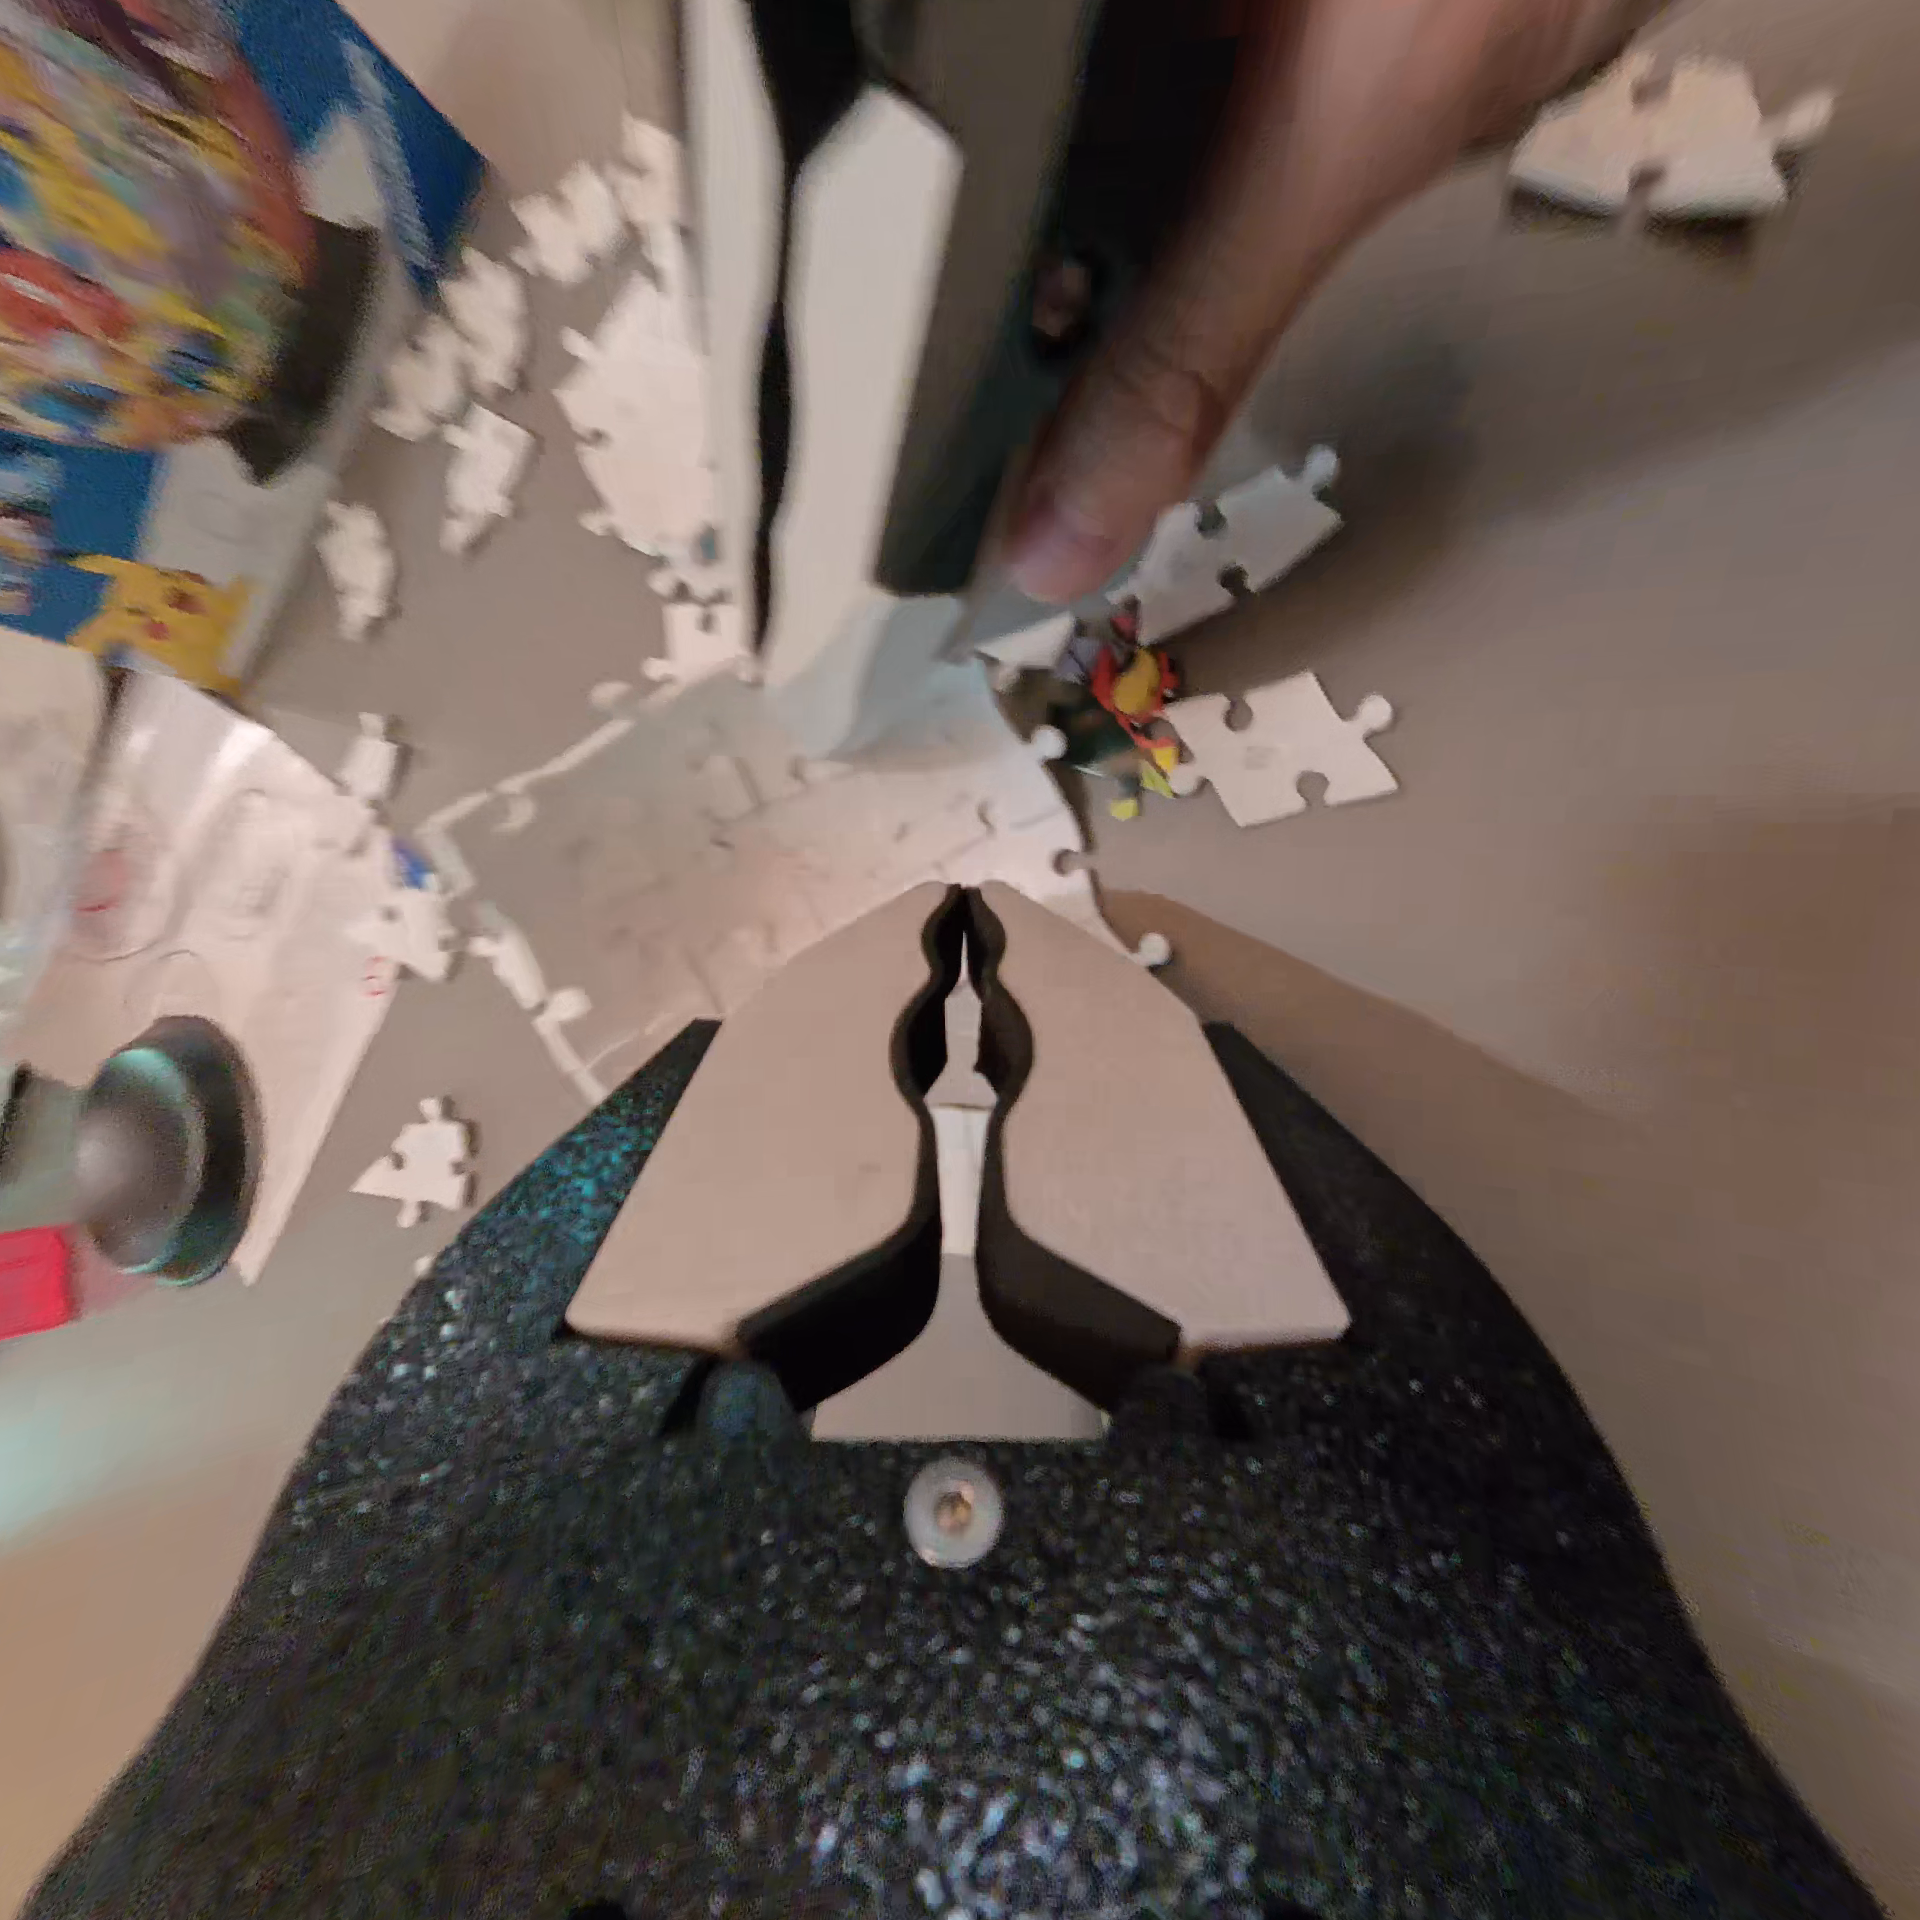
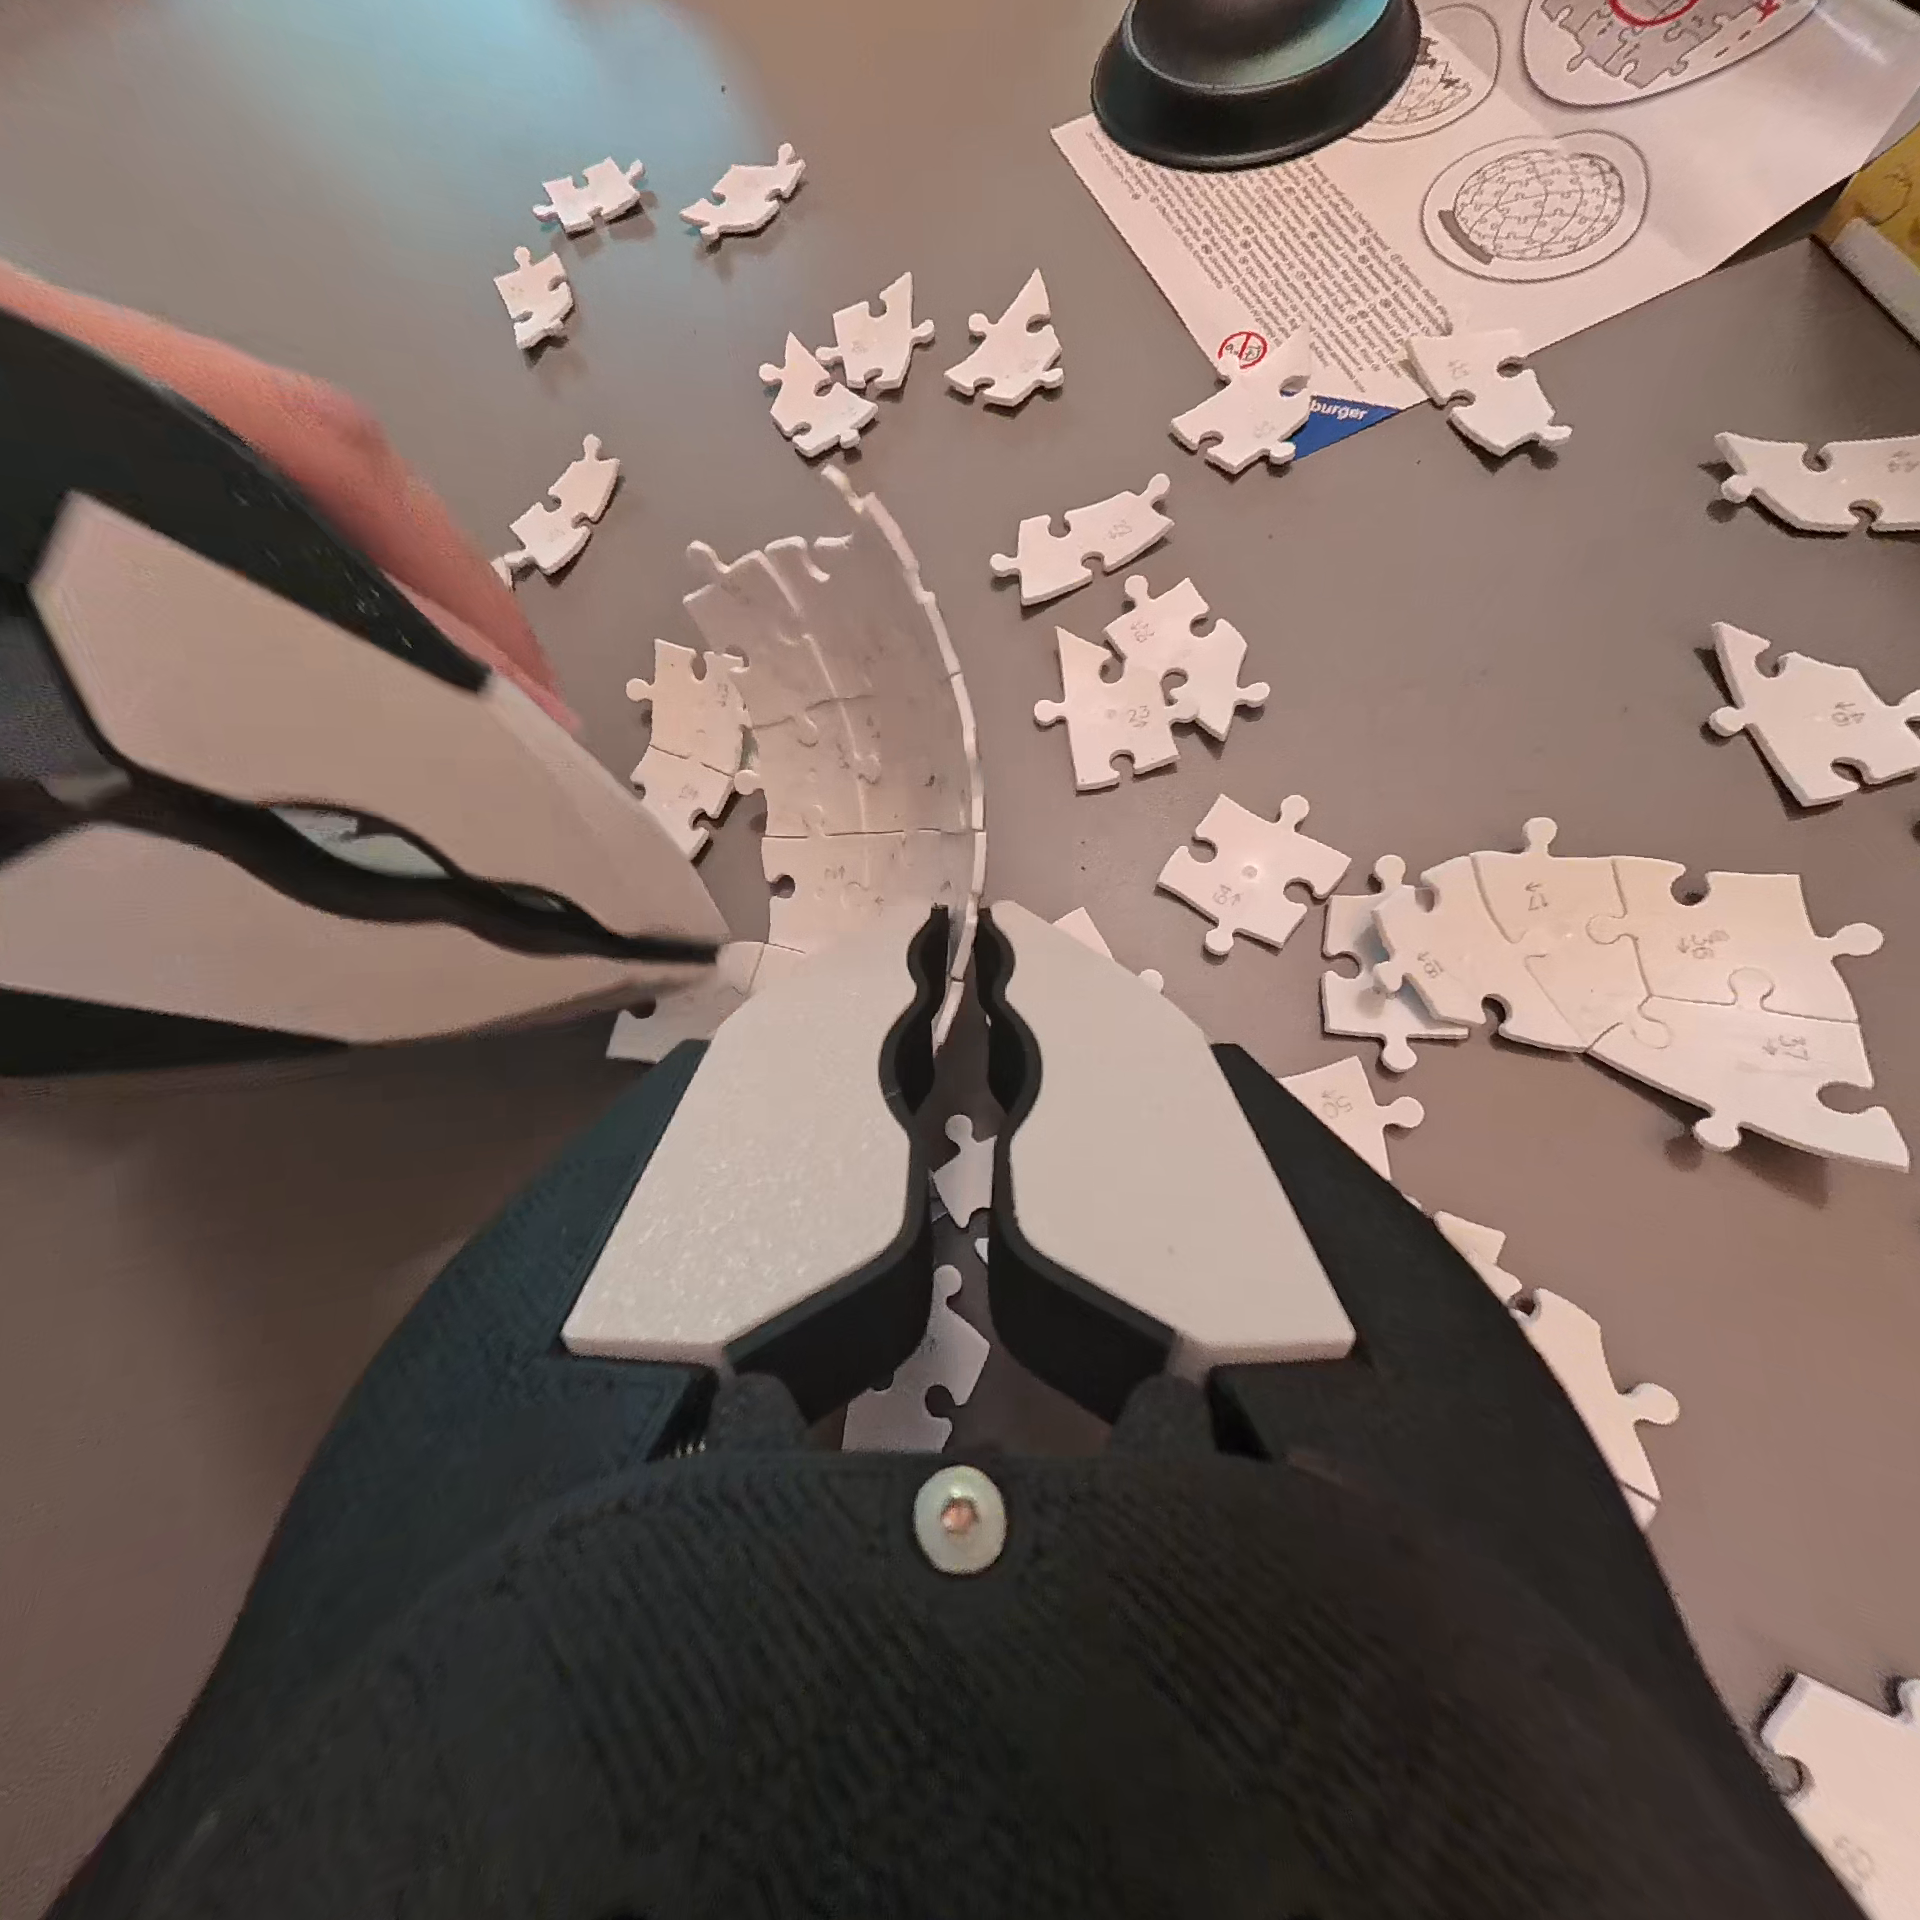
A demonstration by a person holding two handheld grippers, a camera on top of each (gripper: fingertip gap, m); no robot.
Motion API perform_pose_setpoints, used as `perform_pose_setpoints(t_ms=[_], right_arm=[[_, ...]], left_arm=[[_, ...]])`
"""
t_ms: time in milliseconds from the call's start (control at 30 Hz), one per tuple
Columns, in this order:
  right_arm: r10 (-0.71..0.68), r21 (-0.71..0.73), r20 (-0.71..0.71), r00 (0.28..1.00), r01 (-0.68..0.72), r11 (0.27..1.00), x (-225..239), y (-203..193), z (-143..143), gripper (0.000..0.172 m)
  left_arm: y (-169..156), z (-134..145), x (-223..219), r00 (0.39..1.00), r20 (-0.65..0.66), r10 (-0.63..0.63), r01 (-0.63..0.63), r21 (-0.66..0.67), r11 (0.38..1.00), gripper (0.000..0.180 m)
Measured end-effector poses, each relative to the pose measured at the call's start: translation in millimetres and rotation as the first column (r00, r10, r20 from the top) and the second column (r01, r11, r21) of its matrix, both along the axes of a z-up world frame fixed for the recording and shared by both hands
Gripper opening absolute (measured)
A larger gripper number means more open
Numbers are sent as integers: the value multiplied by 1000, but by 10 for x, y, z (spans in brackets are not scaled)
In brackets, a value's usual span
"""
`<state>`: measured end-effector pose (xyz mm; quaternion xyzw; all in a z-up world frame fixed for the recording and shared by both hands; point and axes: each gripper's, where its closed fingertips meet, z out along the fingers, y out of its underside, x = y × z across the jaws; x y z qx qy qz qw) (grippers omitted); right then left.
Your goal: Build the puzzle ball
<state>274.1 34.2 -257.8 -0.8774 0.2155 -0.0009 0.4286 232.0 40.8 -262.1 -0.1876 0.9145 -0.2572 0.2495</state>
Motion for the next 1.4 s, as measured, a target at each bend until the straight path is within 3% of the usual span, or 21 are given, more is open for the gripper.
perform_pose_setpoints(t_ms=[133, 200, 267, 367, 433, 533, 767, 900, 967, 1067, 1200, 1400], right_arm=[[-2, 16, -25, 1000, 2, 1000, 10, -5, -27, 5], [1, 17, -34, 999, 0, 1000, 10, -5, -48, 6], [-1, 17, -38, 999, 1, 1000, 17, -6, -69, 6], [4, 6, -47, 999, -4, 1000, 11, -7, -101, 8], [7, -7, -47, 999, -7, 1000, 8, -15, -127, 9], [15, -15, -55, 998, -16, 1000, 4, -28, -157, 15], [24, 10, -51, 998, -23, 1000, 57, -165, -119, 29], [142, -2, 110, 984, -143, 990, 31, -303, 61, 39], [282, -34, 294, 913, -285, 958, -116, -307, 231, 44], [428, -157, 594, 681, -424, 892, -312, -238, 407, 54], [552, -316, 609, 570, -464, 828, -316, -279, 287, 50], [770, -693, 595, 232, -337, 637, -34, -434, -13, 47]], left_arm=[[241, 416, 211, 981, 127, 147, -131, -126, 983, 3], [422, 520, 312, 966, 127, 224, -201, -168, 965, 7], [547, 504, 392, 964, 65, 259, -241, -202, 949, 13], [590, 328, 503, 958, -137, 251, -279, -266, 923, 22], [550, 225, 562, 941, -266, 208, -287, -305, 908, 21], [496, 130, 643, 917, -359, 174, -302, -341, 890, 16], [438, 117, 561, 949, -273, 154, -253, -374, 892, 11], [525, 325, 535, 981, -112, 161, -192, -376, 906, 11], [564, 416, 493, 987, -47, 152, -159, -368, 916, 11], [617, 496, 413, 992, 39, 123, -103, -339, 935, 11], [636, 448, 315, 995, 76, 61, -36, -300, 953, 11], [624, 213, 247, 999, 27, -22, 29, -282, 959, 11]])
